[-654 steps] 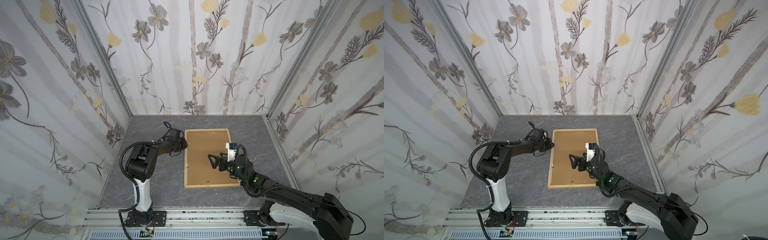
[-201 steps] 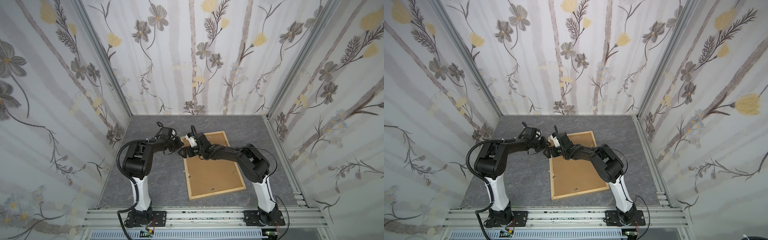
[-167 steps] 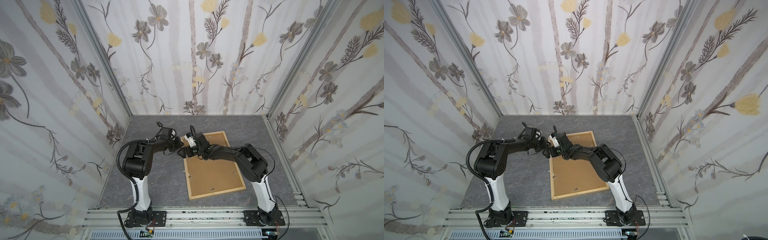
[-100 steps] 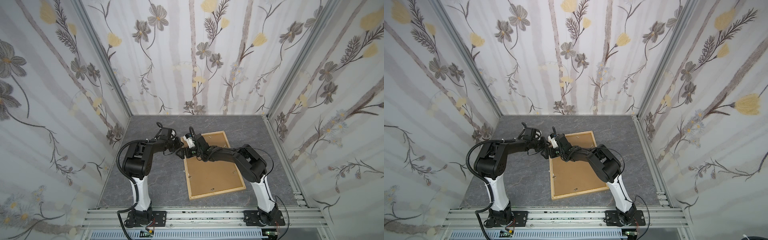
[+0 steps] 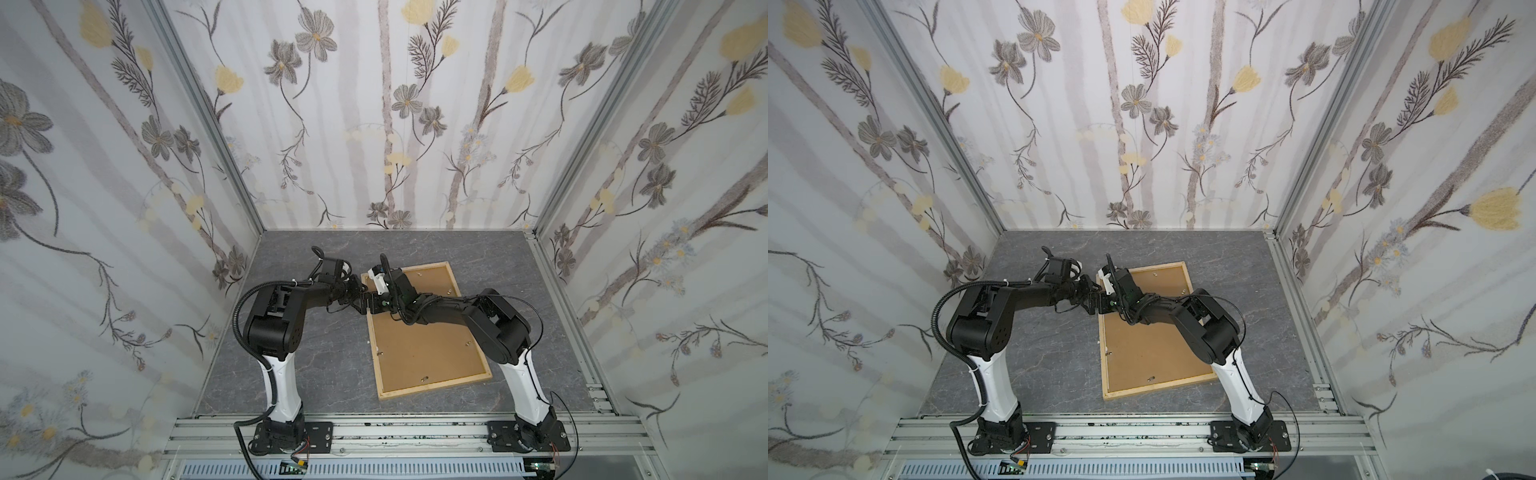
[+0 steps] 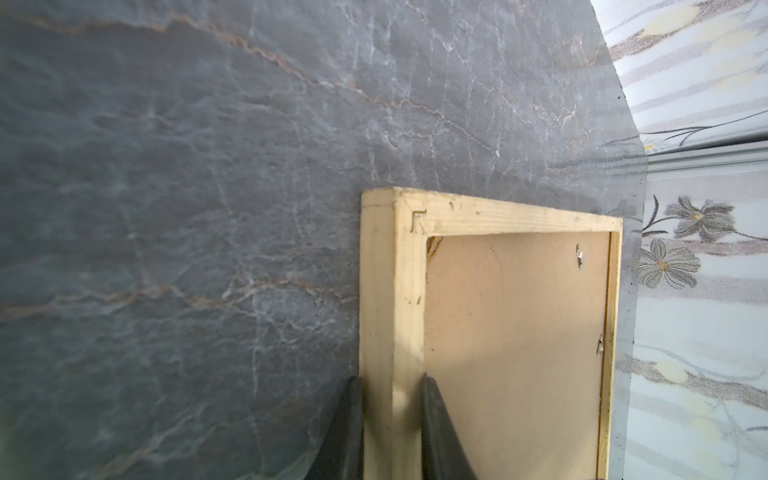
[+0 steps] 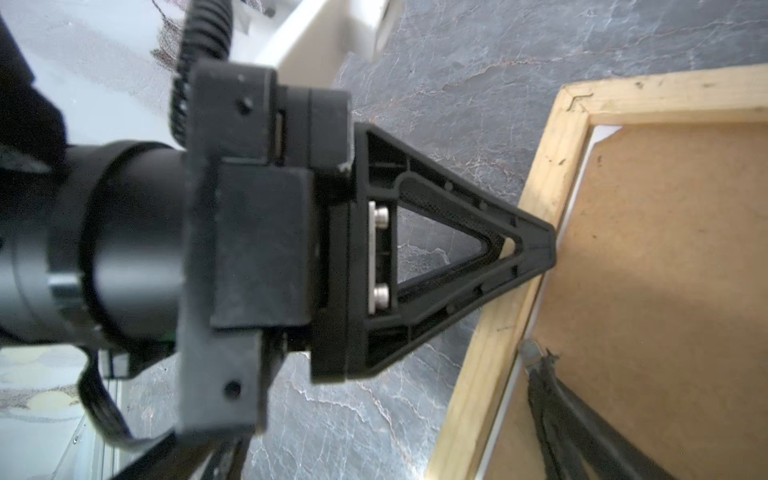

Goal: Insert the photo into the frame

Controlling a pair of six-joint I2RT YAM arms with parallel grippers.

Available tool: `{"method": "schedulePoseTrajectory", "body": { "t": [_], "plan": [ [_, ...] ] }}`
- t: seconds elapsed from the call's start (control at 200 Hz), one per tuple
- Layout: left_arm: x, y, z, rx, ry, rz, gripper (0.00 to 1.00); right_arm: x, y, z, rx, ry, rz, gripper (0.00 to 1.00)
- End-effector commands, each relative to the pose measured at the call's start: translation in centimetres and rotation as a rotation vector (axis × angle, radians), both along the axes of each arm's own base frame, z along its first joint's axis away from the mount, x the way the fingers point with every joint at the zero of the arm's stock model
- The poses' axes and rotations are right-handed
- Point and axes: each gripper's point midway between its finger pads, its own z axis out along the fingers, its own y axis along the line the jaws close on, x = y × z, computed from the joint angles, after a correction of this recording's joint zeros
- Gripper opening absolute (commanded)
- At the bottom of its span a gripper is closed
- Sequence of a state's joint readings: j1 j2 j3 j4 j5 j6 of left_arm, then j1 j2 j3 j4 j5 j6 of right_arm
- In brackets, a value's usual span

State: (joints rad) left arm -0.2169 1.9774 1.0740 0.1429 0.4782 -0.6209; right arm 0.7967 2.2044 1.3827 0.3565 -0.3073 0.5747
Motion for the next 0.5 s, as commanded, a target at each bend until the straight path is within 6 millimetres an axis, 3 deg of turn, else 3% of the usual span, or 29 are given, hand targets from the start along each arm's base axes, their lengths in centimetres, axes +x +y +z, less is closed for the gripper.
{"method": "schedulePoseTrajectory", "body": {
  "t": [0.0, 0.19, 0.34, 0.435, 0.495],
  "plan": [
    [-1.7, 0.1, -0.8, -0.006, 0.091, 0.002, 0.16, 0.9, -0.6, 1.1, 0.013, -0.028, -0.063, 1.0],
    [-1.2, 0.8, -0.1, 0.006, 0.082, 0.009, 0.18, -0.2, -1.2, 5.5, 0.05, -0.085, -0.021, 1.0],
    [-0.6, 0.7, 1.0, 0.005, 0.062, 0.009, 0.25, -1.6, -2.0, 9.1, 0.097, -0.131, 0.007, 1.0],
    [-0.4, 0.7, 1.2, 0.006, 0.058, 0.008, 0.26, -1.6, -2.4, 9.7, 0.096, -0.149, 0.007, 1.0],
    [-0.3, 0.7, 1.1, 0.005, 0.062, 0.009, 0.26, -1.3, -2.2, 8.8, 0.077, -0.134, 0.017, 1.0]
  ]
}}
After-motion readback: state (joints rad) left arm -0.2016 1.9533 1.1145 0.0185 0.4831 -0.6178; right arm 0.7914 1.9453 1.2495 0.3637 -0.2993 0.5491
